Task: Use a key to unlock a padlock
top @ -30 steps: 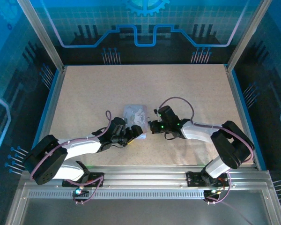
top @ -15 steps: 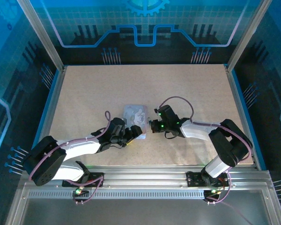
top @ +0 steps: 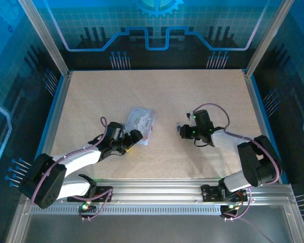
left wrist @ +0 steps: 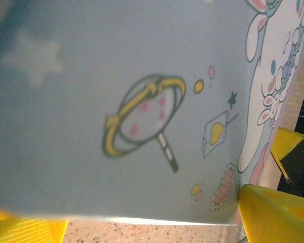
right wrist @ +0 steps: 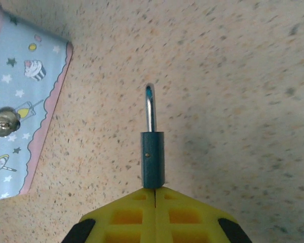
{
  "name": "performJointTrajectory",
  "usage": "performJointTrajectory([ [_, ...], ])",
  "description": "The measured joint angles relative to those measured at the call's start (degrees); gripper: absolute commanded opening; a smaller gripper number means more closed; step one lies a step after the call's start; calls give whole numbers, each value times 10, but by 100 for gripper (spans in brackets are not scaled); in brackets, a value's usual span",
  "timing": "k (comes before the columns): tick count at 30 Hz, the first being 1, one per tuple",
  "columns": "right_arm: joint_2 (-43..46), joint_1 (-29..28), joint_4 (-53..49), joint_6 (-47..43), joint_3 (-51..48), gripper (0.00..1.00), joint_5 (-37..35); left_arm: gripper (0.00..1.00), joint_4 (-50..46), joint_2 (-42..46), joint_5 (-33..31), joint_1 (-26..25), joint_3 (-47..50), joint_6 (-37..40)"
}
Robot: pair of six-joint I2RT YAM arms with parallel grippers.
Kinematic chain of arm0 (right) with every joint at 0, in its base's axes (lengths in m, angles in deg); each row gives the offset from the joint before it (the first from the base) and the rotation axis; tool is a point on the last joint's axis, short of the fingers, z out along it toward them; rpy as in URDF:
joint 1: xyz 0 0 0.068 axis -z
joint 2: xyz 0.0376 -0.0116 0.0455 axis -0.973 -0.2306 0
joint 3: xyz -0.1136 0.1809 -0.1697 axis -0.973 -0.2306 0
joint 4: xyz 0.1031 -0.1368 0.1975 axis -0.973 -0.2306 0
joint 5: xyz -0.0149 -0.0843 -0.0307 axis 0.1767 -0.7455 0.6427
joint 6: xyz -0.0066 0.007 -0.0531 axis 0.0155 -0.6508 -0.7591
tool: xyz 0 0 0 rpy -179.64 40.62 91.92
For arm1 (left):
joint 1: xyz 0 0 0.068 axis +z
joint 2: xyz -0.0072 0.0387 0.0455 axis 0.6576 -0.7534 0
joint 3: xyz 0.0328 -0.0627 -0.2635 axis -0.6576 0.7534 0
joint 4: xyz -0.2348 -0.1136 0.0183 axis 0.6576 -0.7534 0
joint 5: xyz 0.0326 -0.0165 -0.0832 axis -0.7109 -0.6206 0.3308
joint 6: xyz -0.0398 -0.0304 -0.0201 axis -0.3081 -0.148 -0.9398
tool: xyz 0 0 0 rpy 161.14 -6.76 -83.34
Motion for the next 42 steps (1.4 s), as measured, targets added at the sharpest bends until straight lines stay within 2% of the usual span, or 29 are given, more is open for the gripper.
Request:
performJointTrajectory([
  [4, -1, 61, 0, -15, 0, 0, 48, 88, -28, -8, 6, 35, -21, 26],
  [8, -21, 91, -2, -28, 12, 0, 85, 88, -46, -40, 12, 67, -56, 52],
  [20, -88, 103, -1, -33, 26, 2, 127, 88, -33, -121, 47, 110, -114, 85],
  [27, -90, 103, 1, -31, 26, 20, 127, 91, -34, -130, 49, 121, -125, 96],
  [29, -90, 103, 1, -29, 26, 25, 125, 97, -36, -129, 49, 123, -125, 97],
  [33, -82, 103, 0, -23, 25, 32, 117, 99, -57, -104, 49, 126, -125, 108],
  [39, 12, 103, -33, -27, 20, 44, 82, 99, -97, 2, 32, 140, -125, 126],
  [42, 88, 104, -65, -36, 19, 55, 56, 99, -121, 61, 11, 154, -125, 140],
])
